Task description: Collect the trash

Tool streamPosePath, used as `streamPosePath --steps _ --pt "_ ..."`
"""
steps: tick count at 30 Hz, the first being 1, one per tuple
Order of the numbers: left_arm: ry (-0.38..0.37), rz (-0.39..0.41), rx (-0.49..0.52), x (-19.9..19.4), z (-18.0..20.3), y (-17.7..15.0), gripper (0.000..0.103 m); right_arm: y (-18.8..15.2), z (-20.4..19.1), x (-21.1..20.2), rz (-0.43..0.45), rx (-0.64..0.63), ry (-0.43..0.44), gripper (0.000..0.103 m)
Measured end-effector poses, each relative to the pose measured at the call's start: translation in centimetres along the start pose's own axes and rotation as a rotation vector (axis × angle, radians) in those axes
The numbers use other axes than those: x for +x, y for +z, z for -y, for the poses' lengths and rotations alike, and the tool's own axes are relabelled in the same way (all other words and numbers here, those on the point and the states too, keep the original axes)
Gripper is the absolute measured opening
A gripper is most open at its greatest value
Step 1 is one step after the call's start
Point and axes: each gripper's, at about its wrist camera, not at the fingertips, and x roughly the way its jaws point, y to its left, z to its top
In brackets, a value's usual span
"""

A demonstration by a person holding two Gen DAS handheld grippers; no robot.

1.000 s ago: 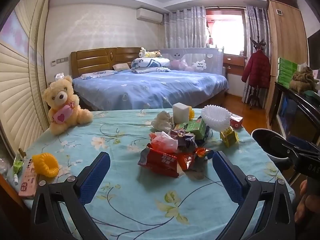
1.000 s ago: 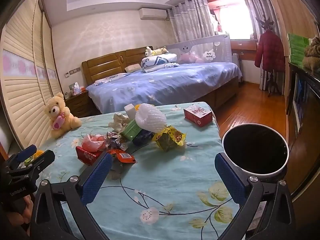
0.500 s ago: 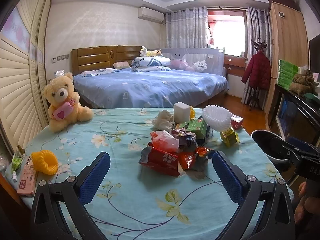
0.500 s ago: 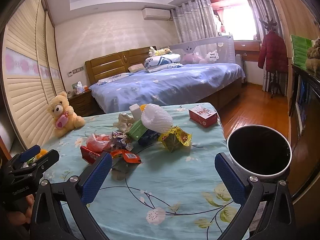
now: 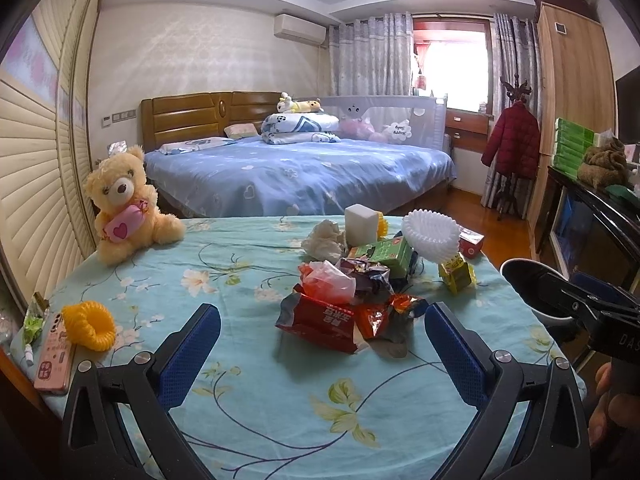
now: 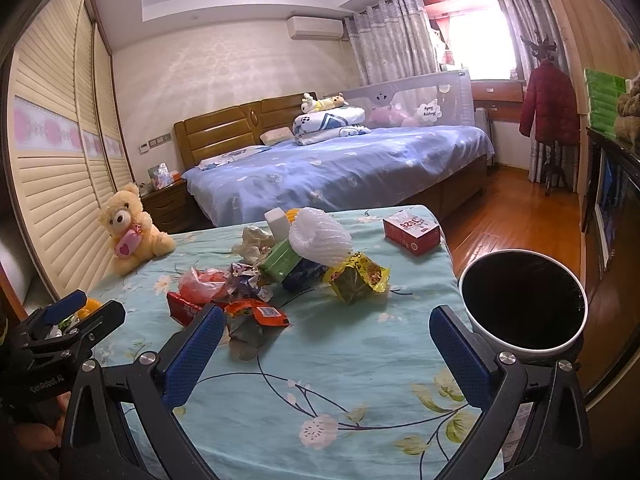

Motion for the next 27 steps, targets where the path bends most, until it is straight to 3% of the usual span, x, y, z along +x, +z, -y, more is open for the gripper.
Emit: streamPosePath --steps 27 --pt "0.001 -0.013 -0.010 0.15 -0.31 -0.25 0.102 -0.10 -0.51 0.33 -0.016 -0.001 0.039 0.103"
